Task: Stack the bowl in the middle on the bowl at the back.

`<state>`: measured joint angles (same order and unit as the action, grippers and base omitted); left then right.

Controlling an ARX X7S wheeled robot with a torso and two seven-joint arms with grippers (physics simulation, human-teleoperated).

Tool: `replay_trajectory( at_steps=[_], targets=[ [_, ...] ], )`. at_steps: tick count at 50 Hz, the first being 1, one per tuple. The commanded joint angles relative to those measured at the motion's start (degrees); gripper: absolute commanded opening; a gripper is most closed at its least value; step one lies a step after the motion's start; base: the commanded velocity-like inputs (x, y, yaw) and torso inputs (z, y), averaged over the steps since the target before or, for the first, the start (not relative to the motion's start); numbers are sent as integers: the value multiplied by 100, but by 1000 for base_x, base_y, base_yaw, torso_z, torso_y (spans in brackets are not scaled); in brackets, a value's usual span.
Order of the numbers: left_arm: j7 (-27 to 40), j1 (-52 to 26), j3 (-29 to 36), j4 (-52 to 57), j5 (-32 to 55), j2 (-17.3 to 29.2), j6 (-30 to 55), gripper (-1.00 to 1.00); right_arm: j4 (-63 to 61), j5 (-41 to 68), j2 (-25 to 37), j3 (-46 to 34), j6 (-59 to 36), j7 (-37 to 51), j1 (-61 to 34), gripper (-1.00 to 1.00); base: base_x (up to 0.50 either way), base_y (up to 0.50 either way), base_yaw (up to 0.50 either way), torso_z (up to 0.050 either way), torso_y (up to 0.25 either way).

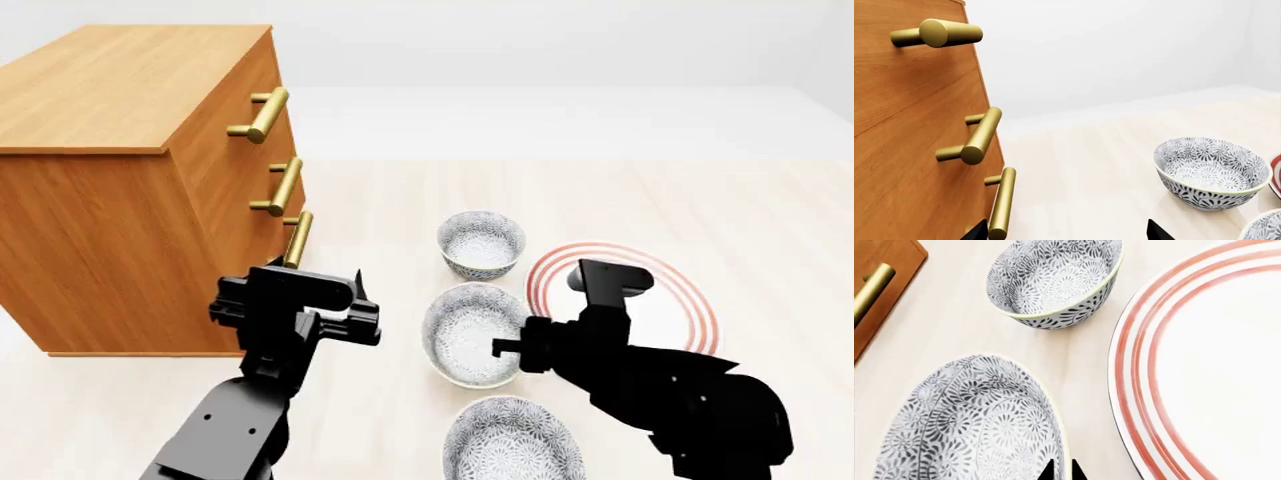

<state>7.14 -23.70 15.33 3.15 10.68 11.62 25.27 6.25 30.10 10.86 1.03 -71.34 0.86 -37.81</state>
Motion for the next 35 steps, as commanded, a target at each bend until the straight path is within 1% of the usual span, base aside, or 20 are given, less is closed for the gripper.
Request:
replay_trajectory(
  at_steps=[1,12,26,35],
  targets=[
    [9,1,20,-23,43,20,-11,100,-4,229,-18,-101,7,-68,40,-100,0,0,0,0,0],
    [12,0,10,2,112,46,3,100,-311,358,-8,21,-112,41,55,-100,0,0,0,0,0],
    [24,-1,-19,47,208,76,19,100,-1068,754,-5,468,-613,300,-46,-100,0,0,0,0,0],
    [33,7,-14,56,242,98,10,100,-1289,911,-14,572,-752,380,-63,-100,0,0,0,0,0]
  ],
)
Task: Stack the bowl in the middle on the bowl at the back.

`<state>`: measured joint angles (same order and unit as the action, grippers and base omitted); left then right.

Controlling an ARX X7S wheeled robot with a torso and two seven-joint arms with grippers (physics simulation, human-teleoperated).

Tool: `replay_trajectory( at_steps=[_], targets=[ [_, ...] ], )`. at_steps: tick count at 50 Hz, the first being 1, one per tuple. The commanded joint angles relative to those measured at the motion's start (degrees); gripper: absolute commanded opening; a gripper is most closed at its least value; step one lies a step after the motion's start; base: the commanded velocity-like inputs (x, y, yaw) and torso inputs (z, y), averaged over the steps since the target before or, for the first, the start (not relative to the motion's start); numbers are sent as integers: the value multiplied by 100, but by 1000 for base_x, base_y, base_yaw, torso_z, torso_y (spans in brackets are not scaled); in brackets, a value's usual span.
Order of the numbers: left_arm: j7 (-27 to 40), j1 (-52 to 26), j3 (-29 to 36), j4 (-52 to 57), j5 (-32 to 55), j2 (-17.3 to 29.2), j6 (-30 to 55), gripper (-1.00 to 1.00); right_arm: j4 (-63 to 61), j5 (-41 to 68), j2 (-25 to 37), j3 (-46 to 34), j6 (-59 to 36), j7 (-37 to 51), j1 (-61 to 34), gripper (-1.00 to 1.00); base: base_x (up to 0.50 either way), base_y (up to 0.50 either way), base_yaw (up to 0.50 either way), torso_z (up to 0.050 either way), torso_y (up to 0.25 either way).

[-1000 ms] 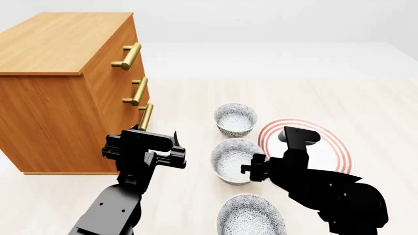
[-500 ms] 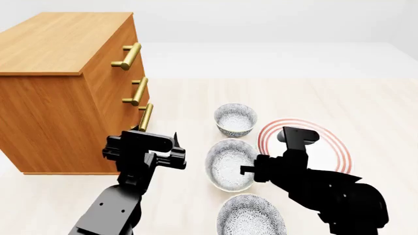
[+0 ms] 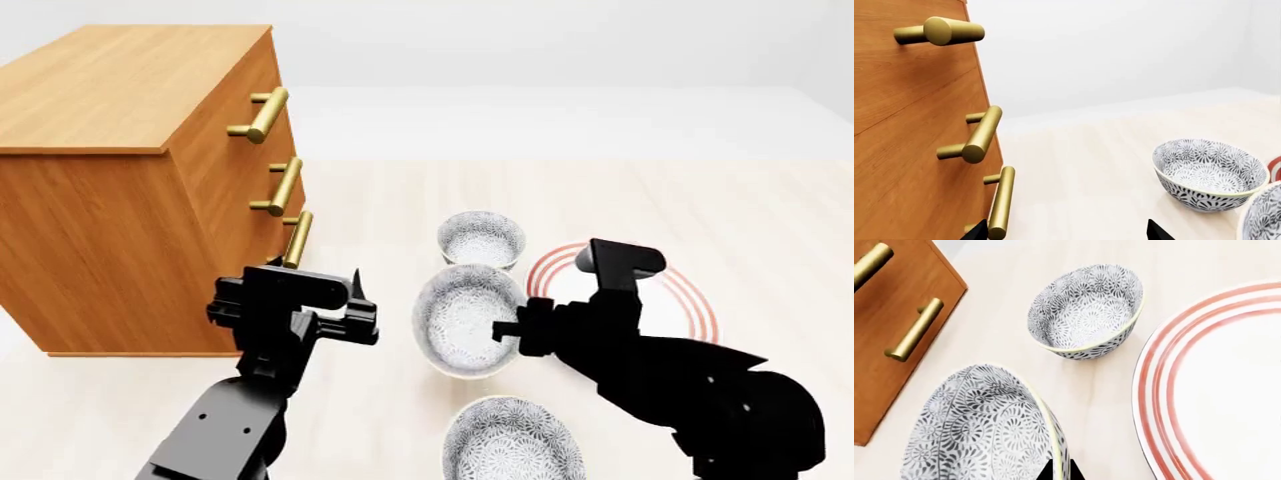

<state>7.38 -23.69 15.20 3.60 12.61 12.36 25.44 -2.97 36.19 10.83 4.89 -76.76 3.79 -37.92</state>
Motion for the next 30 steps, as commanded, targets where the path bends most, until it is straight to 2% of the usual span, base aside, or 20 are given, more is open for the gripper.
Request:
replay_trajectory(
  at_steps=[1,9,22,30],
  targets=[
    [8,4,0,2,51,25,-12,100,-407,326,-13,191,-242,98,-45,-100,0,0,0,0,0],
    [5,10,3,-1,80,49,-19,100,-739,540,-11,244,-476,155,55,-100,0,0,0,0,0],
    [39,25,-33,149,167,100,60,100,-1660,1188,-28,790,-1206,513,162,-100,0,0,0,0,0],
    [35,17,-13,104,191,102,40,100,-1888,2537,221,1015,-1294,1485,253,-100,0,0,0,0,0]
  ],
)
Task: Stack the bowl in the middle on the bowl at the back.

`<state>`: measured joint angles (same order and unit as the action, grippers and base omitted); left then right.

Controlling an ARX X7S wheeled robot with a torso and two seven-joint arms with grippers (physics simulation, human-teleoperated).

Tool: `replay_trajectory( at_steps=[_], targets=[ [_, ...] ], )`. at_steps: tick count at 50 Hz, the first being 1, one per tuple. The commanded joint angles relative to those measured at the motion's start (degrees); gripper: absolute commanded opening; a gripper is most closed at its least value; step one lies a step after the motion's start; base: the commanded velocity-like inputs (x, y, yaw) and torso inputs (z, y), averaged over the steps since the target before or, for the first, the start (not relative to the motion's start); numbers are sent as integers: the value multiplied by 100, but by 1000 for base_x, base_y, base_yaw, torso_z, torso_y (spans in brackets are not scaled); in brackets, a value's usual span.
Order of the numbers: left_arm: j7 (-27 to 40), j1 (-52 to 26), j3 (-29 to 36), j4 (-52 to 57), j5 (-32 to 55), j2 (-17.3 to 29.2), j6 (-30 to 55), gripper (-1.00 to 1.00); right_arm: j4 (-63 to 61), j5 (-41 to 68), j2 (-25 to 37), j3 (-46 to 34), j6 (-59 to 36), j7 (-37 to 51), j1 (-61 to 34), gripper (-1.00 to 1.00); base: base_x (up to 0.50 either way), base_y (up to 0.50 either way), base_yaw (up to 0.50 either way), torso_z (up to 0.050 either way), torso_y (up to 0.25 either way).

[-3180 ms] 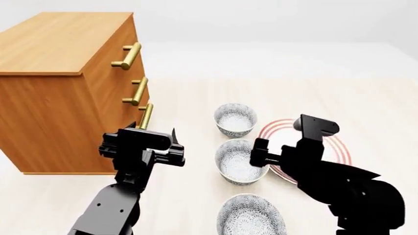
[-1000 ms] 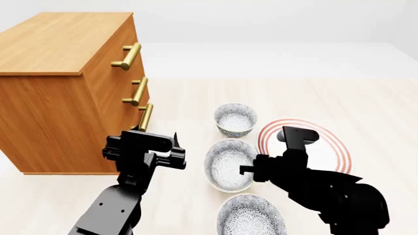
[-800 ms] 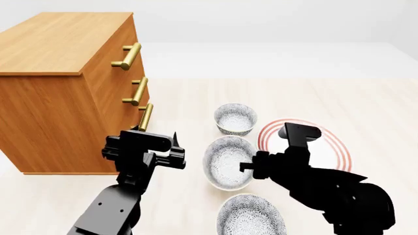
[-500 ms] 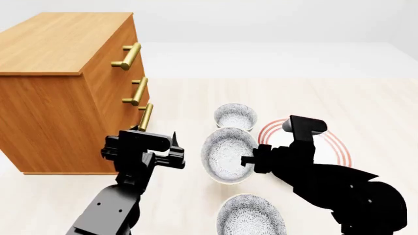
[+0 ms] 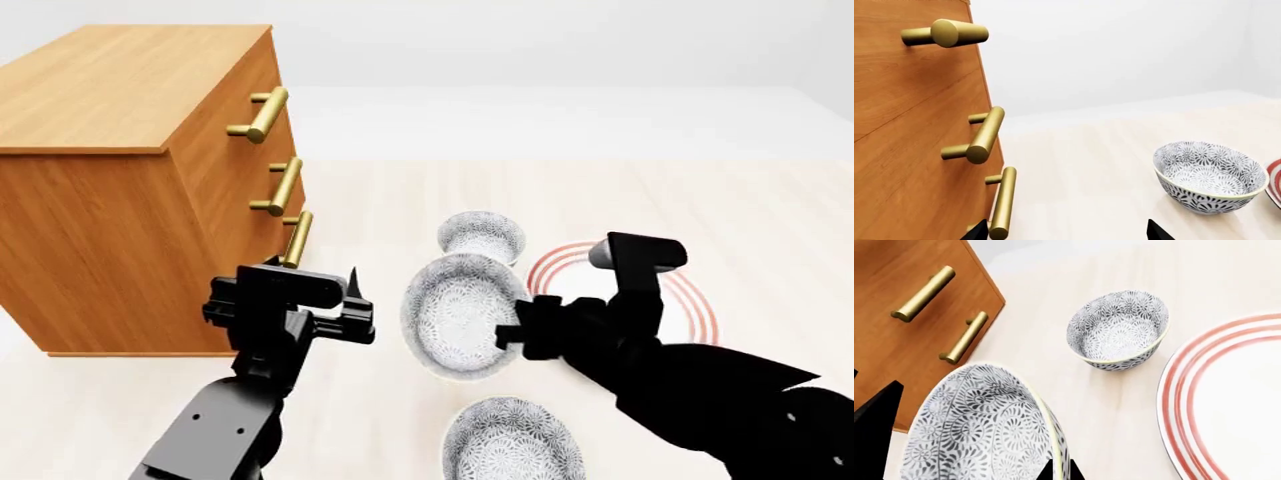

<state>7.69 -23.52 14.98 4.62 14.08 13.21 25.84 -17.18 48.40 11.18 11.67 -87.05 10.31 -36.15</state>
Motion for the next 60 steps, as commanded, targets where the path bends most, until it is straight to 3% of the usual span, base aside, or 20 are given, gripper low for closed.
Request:
replay_trajectory(
  at_steps=[1,10,36,60],
  targets=[
    [6,1,11,5,47,18,2,100,-495,1521,229,362,-264,985,96,-100,0,0,0,0,0],
    [9,19,27,42,79,32,3,100,-733,2834,510,454,-200,1925,316,-100,0,0,0,0,1],
    [51,87,110,105,125,64,-21,100,-1493,4156,1060,649,192,2590,1210,-100,0,0,0,0,0],
    [89,102,131,79,186,96,-46,100,-1957,4306,1326,838,555,2348,2088,-100,0,0,0,0,0]
  ],
)
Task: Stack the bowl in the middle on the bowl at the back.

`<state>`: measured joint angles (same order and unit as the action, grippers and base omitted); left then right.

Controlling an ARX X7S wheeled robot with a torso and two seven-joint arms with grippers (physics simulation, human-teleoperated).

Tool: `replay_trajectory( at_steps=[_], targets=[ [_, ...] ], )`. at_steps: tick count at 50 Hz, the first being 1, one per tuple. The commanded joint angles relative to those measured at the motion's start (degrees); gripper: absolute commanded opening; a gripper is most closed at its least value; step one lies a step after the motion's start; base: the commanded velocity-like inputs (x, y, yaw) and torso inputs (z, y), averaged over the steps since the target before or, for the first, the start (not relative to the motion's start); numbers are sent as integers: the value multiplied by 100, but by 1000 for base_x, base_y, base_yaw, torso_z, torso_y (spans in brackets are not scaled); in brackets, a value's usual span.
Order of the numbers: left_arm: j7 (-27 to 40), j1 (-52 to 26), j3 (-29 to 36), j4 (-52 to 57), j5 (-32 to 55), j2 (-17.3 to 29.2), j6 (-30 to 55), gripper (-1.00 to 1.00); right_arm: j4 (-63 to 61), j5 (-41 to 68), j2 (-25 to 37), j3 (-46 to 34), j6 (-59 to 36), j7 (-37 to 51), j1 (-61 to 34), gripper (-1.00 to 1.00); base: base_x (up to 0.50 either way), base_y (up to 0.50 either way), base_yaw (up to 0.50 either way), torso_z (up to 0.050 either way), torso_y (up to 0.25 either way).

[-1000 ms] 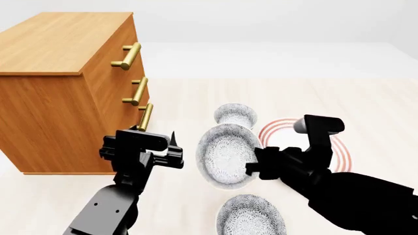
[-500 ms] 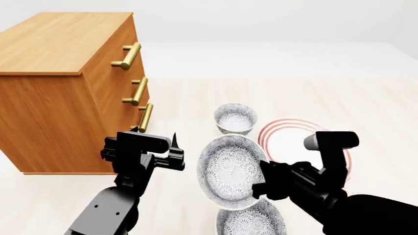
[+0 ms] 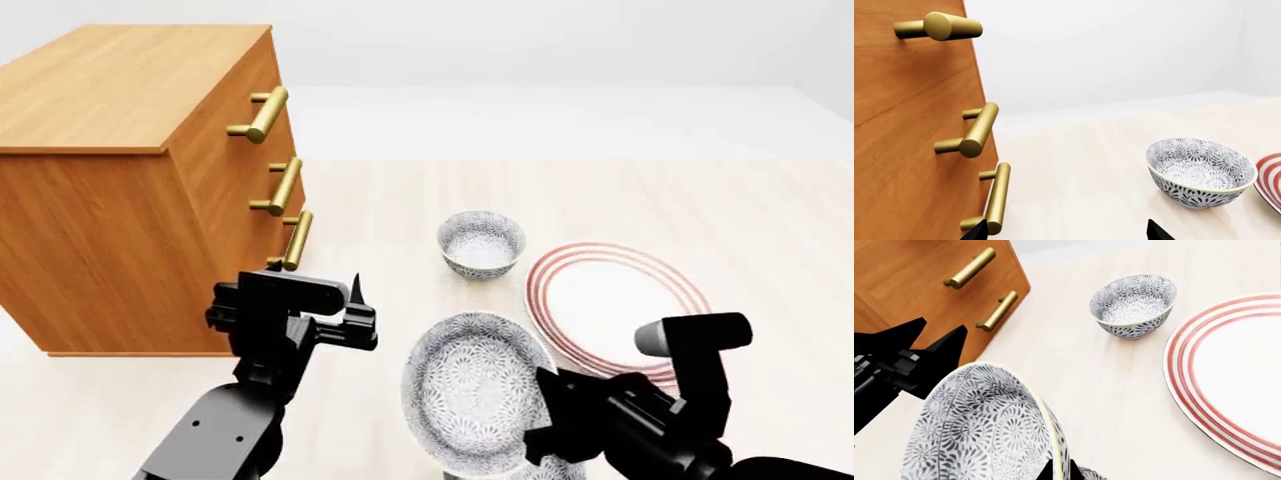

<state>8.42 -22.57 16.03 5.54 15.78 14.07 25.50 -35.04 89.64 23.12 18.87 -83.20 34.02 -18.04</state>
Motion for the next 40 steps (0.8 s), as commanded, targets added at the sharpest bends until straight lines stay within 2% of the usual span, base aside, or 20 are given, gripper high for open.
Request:
replay_trajectory(
  at_steps=[1,22,40],
  targets=[
    [17,6,32,-18,15,10,-15,100,-180,205,150,127,183,-5,290,-100,0,0,0,0,0],
    [51,-14,62,-34,54,39,-19,100,-228,-249,162,-5,394,-298,624,-100,0,0,0,0,0],
    [92,2,101,-9,81,58,-20,100,-580,-45,338,272,573,-308,1163,-100,0,0,0,0,0]
  ],
)
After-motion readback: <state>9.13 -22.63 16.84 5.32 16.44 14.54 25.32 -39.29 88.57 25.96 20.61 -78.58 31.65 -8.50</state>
